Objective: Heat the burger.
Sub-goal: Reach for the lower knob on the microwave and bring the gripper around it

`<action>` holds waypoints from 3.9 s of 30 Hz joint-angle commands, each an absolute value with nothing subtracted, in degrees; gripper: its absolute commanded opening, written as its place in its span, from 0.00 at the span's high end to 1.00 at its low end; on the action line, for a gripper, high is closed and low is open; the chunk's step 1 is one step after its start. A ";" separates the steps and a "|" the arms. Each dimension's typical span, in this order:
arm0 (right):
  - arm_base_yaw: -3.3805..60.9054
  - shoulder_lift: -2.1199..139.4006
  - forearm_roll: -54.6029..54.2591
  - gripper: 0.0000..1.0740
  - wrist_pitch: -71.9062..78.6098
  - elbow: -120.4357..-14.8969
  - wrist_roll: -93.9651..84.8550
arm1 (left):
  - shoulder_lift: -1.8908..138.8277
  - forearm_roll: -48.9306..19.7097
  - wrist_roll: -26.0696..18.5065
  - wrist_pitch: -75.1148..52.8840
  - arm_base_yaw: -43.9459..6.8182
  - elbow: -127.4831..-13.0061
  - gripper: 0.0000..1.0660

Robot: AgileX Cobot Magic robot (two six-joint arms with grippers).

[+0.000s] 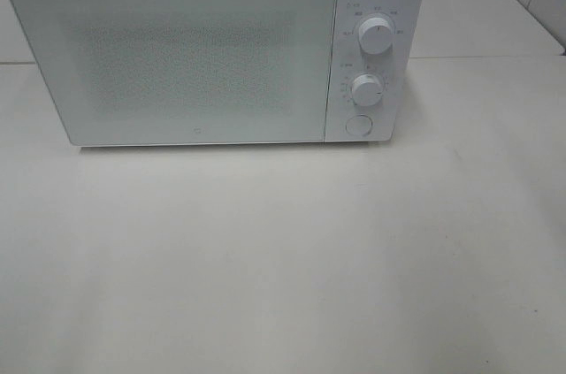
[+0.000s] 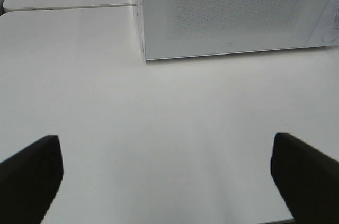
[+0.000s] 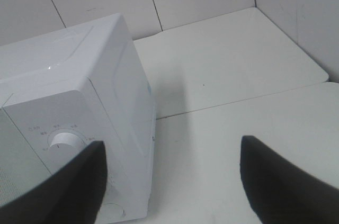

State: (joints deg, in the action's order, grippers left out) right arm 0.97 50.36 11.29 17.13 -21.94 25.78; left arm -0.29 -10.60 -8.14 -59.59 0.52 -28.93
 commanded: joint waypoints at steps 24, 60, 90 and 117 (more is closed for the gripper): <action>8.08 76.55 -0.74 0.35 42.40 -19.25 8.59 | -1.32 -10.60 -7.96 -59.01 0.69 -28.99 0.06; 44.00 105.71 -46.87 0.35 73.80 -28.13 -16.04 | -1.32 -10.60 -7.96 -59.01 0.69 -28.99 0.06; 39.19 116.08 -43.26 0.35 69.50 -41.54 -15.81 | -1.32 -10.20 -7.96 -59.07 0.69 -28.99 0.06; 35.41 120.15 -40.57 0.35 67.61 -45.72 -15.81 | -1.32 -10.03 -7.96 -59.07 0.69 -28.99 0.06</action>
